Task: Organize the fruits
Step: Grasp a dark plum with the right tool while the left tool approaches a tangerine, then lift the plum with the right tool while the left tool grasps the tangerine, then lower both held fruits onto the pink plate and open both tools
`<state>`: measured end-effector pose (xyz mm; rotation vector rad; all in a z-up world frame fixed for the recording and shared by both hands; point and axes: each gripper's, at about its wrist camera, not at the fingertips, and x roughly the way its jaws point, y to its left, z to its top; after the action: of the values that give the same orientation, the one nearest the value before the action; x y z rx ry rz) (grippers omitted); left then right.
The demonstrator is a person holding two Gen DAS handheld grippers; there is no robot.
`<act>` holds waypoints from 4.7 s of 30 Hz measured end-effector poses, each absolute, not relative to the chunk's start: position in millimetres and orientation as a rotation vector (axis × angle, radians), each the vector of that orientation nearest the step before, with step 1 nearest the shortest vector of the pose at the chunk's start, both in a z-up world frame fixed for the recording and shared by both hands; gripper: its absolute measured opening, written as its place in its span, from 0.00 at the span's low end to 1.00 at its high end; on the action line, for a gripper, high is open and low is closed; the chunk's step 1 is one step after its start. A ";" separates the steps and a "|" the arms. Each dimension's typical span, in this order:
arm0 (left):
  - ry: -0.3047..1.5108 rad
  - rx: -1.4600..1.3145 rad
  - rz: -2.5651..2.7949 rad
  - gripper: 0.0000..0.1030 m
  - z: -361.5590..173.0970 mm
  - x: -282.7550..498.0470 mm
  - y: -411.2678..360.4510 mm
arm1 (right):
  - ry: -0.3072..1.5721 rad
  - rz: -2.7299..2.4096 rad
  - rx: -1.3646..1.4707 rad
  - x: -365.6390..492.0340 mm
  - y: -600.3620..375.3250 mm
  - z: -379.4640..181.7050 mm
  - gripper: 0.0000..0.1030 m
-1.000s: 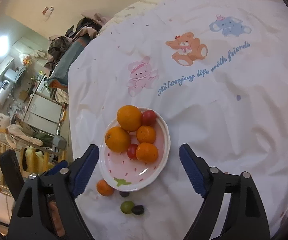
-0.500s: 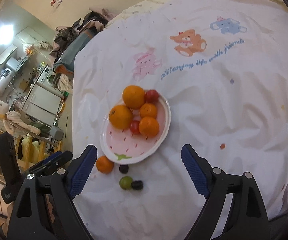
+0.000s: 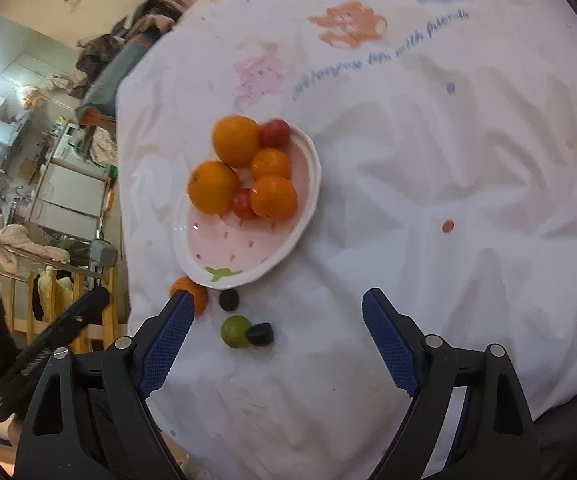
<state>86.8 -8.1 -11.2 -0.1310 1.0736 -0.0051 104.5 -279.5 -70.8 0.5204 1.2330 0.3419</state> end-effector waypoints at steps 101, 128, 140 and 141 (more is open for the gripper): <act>1.361 -0.043 -0.110 0.38 -72.4 182.8 -51.3 | 1.150 0.473 0.608 199.9 -286.6 -52.7 0.25; 1.338 -0.006 -0.091 0.74 -88.4 197.8 -52.8 | 1.339 0.416 0.543 234.7 -265.3 -112.9 0.28; 1.277 -0.059 -0.066 0.75 -71.4 194.2 -40.4 | 1.265 0.388 0.507 230.1 -268.4 -95.4 0.56; 1.266 -0.059 -0.055 0.75 -69.2 193.0 -39.6 | 1.255 0.393 0.497 228.5 -267.0 -92.2 0.64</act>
<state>193.0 -39.6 -69.2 -0.0593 1.2663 -0.0553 228.5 -267.0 -92.2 0.4966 1.2550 0.3935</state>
